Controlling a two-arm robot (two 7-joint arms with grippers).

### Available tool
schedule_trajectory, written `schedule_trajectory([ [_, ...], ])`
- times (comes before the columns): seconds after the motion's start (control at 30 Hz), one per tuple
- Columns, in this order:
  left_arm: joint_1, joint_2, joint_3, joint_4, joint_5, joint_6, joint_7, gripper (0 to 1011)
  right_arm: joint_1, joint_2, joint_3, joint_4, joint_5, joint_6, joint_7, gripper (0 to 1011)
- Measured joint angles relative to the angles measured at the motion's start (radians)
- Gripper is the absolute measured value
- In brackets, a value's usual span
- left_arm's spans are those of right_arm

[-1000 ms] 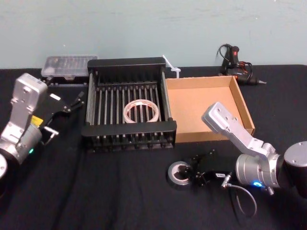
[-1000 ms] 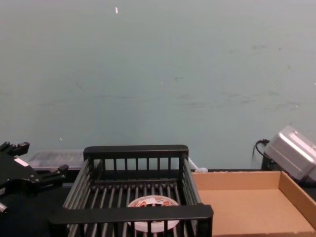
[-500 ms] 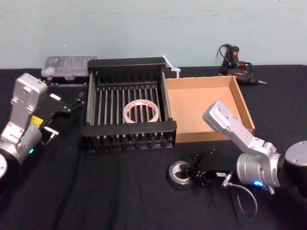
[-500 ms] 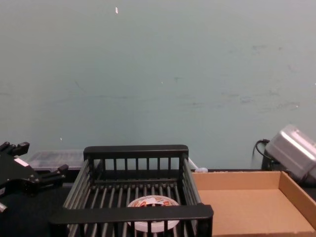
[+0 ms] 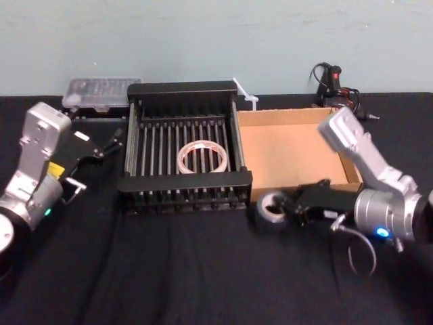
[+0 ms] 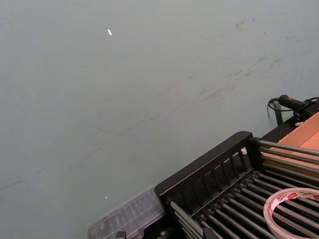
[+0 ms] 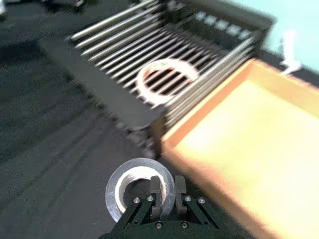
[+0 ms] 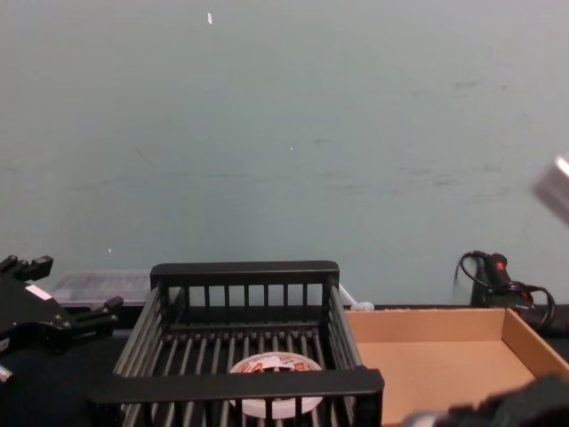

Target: Pick up the white tape and place it into the black box , Pick up the silver tape and place it into the brown box.

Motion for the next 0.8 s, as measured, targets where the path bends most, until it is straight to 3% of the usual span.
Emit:
schedule_trajectory([
  [0.4, 0.000, 0.000, 0.000, 0.000, 0.000, 0.000, 0.000, 1001, 0.033, -0.064, 0.086, 0.050, -0.003, -0.026, -0.114, 174],
  [0.8, 0.000, 0.000, 0.000, 0.000, 0.000, 0.000, 0.000, 1001, 0.059, -0.125, 0.113, 0.112, -0.048, -0.022, -0.185, 174],
])
